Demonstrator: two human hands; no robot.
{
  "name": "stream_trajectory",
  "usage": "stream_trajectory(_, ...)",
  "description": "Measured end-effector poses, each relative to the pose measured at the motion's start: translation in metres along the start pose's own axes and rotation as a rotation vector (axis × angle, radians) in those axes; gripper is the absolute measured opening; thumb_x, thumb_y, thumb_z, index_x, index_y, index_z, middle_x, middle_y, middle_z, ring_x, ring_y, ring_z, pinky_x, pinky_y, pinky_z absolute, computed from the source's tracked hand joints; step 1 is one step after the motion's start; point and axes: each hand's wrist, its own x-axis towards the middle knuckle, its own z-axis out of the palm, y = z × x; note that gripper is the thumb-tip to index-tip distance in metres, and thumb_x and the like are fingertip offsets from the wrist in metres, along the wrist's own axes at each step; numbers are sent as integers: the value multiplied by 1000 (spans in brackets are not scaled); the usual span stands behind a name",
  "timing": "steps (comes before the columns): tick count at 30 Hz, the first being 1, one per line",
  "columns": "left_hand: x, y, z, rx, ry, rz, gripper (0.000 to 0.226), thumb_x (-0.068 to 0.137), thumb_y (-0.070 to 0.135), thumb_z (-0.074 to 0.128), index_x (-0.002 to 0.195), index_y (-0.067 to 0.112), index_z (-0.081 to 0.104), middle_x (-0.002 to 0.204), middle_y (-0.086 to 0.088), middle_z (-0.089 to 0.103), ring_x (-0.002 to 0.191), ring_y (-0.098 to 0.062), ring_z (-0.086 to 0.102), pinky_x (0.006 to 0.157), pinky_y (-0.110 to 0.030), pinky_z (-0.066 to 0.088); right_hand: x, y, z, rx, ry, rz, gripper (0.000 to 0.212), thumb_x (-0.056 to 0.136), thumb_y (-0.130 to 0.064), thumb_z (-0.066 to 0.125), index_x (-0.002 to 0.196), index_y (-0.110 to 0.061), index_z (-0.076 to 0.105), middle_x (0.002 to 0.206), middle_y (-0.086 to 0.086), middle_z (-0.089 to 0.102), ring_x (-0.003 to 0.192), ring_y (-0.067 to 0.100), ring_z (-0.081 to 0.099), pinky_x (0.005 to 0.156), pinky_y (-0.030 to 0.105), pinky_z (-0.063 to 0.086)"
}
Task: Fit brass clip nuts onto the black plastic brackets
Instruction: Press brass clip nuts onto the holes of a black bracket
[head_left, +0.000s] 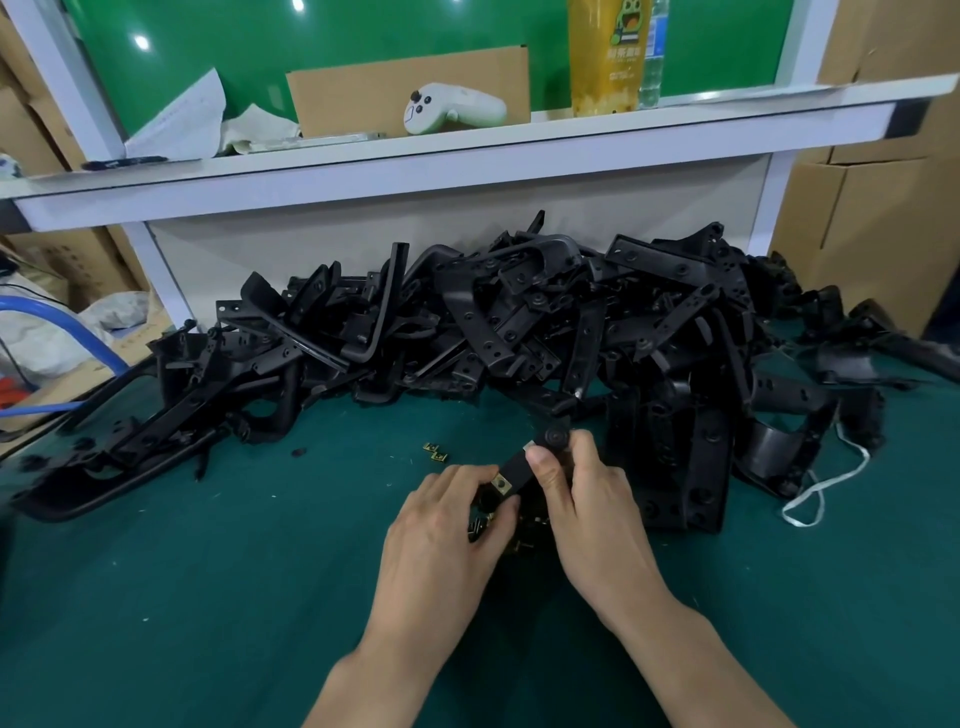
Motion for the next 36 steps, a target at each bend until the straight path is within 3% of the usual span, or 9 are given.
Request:
stream_trajectory(4, 0, 0, 1, -6, -31, -28, 25, 91, 45, 56, 114, 35, 58, 95, 23, 57, 82, -6, 58, 71, -35, 54, 0, 0, 0, 1, 7, 1, 46, 90, -72, 22, 101, -34, 47, 78, -15, 59, 93, 16, 55, 84, 42, 50)
stream_trajectory(9, 2, -3, 0, 11, -54, -57, 43, 89, 55, 56, 128, 38, 53, 96, 31, 47, 97, -1, 56, 81, -23, 46, 1, 2, 2, -5, 22, -4, 37, 94, -70, 22, 91, -38, 41, 69, -12, 54, 79, 22, 57, 70, 39, 48)
stream_trajectory(13, 3, -2, -1, 22, -30, -12, 22, 89, 47, 60, 107, 35, 57, 93, 26, 54, 87, -5, 58, 74, -31, 52, 1, 4, 3, 4, 19, -3, 35, 96, -67, 22, 89, -37, 38, 66, -11, 51, 78, 24, 55, 69, 41, 47)
stream_trajectory(17, 4, -1, -2, 27, 17, 33, 19, 89, 44, 62, 102, 31, 61, 90, 23, 57, 80, -7, 56, 68, -32, 52, 0, 3, 3, -16, 23, -8, 36, 96, -65, 17, 89, -35, 37, 66, -12, 48, 77, 21, 52, 69, 39, 46)
stream_trajectory(24, 7, 0, -6, -3, 129, 118, 22, 93, 42, 59, 109, 27, 61, 92, 18, 60, 81, -10, 56, 67, -38, 55, -5, -6, 1, -80, 94, -98, 51, 97, -60, 9, 113, -30, 47, 81, -12, 56, 79, 11, 56, 74, 37, 49)
stream_trajectory(28, 7, 2, -6, -21, 166, 154, 23, 93, 41, 56, 114, 30, 53, 97, 18, 56, 85, -9, 56, 68, -35, 55, -8, -11, 3, 34, 110, -87, 44, 98, -61, 12, 111, -35, 45, 90, -15, 64, 78, 10, 60, 73, 37, 50)
stream_trajectory(36, 7, 0, -5, -20, 162, 157, 25, 95, 44, 56, 117, 32, 55, 101, 19, 54, 88, -9, 56, 67, -36, 55, -7, -11, 1, 71, 112, -83, 43, 99, -61, 14, 110, -35, 47, 80, -13, 61, 72, 8, 56, 67, 27, 40)
